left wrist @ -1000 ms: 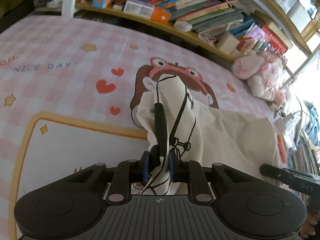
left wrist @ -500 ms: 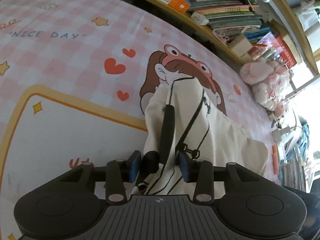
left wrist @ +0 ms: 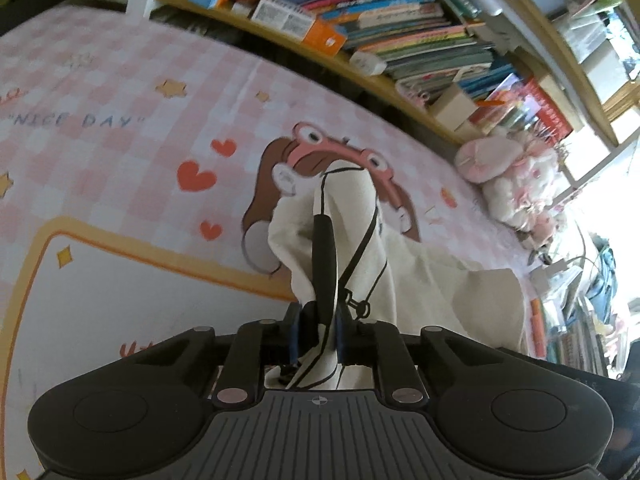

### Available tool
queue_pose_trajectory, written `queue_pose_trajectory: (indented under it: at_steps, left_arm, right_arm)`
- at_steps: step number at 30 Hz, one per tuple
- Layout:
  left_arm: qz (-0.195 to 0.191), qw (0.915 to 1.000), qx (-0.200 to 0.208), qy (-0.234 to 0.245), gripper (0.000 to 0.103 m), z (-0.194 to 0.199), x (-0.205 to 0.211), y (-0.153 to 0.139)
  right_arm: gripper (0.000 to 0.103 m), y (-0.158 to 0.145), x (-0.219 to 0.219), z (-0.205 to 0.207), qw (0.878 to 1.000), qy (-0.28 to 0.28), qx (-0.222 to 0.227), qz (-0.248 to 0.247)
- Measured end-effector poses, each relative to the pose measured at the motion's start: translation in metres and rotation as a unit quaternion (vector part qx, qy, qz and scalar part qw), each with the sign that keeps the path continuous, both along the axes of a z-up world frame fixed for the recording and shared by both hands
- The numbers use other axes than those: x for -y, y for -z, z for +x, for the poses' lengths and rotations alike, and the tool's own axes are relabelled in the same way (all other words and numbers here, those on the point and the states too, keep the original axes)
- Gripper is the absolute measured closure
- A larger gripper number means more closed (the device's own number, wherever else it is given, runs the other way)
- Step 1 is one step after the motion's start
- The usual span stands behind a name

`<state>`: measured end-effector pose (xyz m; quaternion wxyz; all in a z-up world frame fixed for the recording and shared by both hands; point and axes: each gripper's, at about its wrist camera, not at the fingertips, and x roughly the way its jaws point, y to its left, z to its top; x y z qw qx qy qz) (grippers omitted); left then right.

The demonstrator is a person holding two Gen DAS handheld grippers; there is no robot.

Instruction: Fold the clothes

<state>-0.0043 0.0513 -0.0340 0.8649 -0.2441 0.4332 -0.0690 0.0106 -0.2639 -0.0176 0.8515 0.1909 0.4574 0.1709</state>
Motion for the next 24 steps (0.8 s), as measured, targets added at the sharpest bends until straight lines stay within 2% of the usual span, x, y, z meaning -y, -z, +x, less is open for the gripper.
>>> queue_pose_trajectory:
  at_steps: [16,24]
  left_arm:
    - [0.001,0.9991,0.043,-0.003,0.088,0.003,0.005,-0.028]
    - [-0.019,0.9984,0.053,0.011,0.088,0.01,-0.003,-0.026]
  right_arm:
    - [0.084,-0.029,0.005,0.006,0.999,-0.01,0.032,0.008]
    - [0.084,-0.038,-0.002,0.004,0.999,0.004,0.039,-0.008]
